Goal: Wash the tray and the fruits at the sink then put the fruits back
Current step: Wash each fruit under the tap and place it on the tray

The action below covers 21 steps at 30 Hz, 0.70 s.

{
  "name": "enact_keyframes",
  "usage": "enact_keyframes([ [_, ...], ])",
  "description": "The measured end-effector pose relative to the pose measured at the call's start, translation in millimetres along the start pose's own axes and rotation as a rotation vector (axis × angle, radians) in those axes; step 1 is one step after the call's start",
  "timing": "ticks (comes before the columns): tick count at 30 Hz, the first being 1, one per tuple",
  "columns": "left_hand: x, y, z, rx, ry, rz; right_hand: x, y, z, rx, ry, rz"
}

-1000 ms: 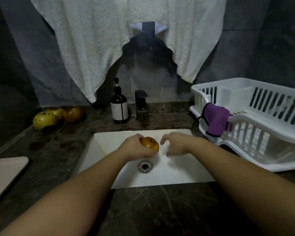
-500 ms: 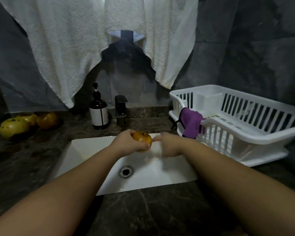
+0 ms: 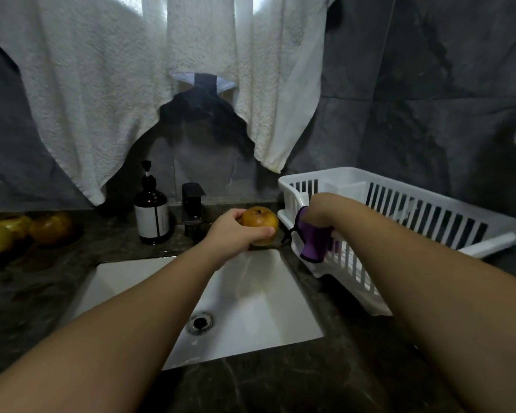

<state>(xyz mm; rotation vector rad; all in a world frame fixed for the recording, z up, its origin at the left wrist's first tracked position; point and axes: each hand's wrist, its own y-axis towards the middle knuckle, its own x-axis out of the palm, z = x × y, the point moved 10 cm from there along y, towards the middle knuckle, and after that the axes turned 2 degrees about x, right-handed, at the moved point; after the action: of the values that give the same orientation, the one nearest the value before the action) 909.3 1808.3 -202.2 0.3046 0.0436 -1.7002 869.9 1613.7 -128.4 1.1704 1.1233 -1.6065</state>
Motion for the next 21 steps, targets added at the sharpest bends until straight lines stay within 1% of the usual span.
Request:
enact_keyframes([
  [1, 4.8, 1.5, 1.6, 0.000, -0.020, -0.009, 5.3, 0.5, 2.1, 0.012, -0.021, -0.035],
  [2, 9.6, 2.8, 2.1, -0.001, -0.039, -0.020, 6.6, 2.0, 3.6, 0.017, -0.036, -0.035],
  [5, 21.5, 3.5, 2.3, -0.003, -0.065, -0.043, -4.6, 6.5, 6.8, 0.022, -0.002, 0.098],
  [8, 22.0, 2.9, 7.3, -0.002, -0.080, -0.039, -20.2, 8.0, 10.6, -0.009, 0.188, 0.292],
  [11, 13.7, 4.2, 8.8, -0.034, -0.142, -0.038, -43.1, 0.3, 0.9, -0.139, 0.322, 0.535],
  [12, 8.9, 4.9, 6.8, -0.055, -0.178, -0.032, -48.6, -2.5, -2.7, -0.182, 0.437, 0.585],
  [13, 4.4, 5.2, 3.8, -0.079, -0.215, -0.027, -50.5, -3.7, -5.5, -0.214, 0.592, 0.596],
  [14, -0.6, 4.7, 0.0, -0.098, -0.251, -0.025, -48.0, -3.1, -10.1, -0.245, 0.765, 0.568],
  [16, -10.1, -1.6, -8.8, -0.139, -0.312, -0.043, -30.6, -0.5, -28.5, -0.304, 1.096, 0.447],
  [17, -15.1, -7.6, -14.7, -0.168, -0.341, -0.053, -18.0, 0.8, -40.0, -0.317, 1.224, 0.393],
  [19, -27.4, -23.4, -33.5, -0.261, -0.421, -0.037, 13.6, 3.7, -65.9, -0.310, 1.439, 0.292],
  [21, -37.4, -39.7, -58.2, -0.367, -0.483, -0.013, 49.8, 3.0, -99.0, -0.292, 1.584, 0.165],
])
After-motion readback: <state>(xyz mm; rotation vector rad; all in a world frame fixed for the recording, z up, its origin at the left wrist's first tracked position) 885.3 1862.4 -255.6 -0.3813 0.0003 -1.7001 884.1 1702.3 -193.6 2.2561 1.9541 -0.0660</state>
